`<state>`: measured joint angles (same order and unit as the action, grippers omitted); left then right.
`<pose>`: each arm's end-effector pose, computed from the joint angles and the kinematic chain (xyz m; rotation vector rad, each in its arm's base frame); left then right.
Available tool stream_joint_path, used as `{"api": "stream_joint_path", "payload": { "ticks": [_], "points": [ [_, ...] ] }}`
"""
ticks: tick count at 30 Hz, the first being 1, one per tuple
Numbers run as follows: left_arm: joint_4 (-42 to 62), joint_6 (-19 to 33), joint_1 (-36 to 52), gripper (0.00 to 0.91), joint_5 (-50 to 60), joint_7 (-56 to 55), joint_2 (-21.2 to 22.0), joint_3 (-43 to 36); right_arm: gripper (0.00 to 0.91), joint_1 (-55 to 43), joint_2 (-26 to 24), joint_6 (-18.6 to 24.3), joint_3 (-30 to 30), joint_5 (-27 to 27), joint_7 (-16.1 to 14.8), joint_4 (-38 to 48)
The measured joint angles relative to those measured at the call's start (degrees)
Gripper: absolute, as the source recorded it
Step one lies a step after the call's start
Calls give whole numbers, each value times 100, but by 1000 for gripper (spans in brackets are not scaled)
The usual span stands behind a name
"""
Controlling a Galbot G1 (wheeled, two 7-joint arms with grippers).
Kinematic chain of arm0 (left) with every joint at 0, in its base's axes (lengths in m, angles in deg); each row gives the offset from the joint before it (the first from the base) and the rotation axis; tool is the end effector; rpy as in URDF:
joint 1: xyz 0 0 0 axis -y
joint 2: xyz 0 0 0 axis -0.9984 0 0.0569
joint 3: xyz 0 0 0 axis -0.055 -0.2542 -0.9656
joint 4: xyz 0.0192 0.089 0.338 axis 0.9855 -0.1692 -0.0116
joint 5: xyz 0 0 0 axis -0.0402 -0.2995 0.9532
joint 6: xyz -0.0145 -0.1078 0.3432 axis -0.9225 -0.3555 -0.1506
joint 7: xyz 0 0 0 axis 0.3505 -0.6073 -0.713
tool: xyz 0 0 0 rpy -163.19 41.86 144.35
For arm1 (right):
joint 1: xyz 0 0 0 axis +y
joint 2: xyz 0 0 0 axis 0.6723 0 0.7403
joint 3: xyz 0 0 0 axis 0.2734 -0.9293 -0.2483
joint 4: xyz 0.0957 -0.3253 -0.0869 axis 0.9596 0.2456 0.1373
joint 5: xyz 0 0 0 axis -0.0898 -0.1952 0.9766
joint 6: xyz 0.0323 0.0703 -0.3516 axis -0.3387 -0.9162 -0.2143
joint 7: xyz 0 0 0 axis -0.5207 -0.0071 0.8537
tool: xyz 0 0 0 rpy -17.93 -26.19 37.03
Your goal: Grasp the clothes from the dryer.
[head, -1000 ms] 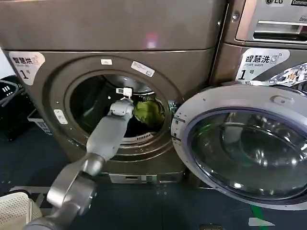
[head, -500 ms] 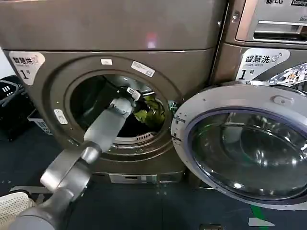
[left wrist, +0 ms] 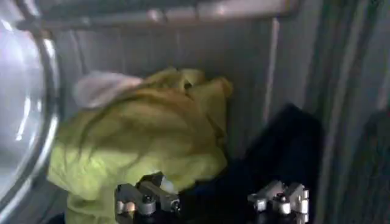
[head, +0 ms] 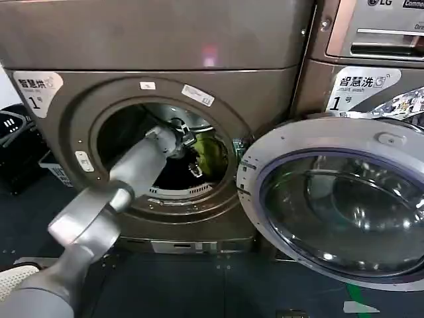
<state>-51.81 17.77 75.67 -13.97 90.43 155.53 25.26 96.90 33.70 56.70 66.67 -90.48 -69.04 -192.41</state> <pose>0.6846 0.0217 -0.1454 -1.0314 -1.7388 -1.1770 -0.1122 -0.3944 0.0948 1.2810 2.1744 -1.0448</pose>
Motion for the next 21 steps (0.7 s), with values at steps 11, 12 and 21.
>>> {"api": "stream_joint_path", "payload": {
  "ticks": [11,12,21],
  "points": [
    [107,-152,30,907,533,159,38,-192,907,-24,2,8,-36,14,-8,-1],
    [117,-138,21,907,555,164,45,-205,907,-33,-1,8,-45,16,-8,-2],
    [221,-67,-65,907,666,111,56,-330,907,-125,-21,25,-179,92,-9,-36]
  ]
}}
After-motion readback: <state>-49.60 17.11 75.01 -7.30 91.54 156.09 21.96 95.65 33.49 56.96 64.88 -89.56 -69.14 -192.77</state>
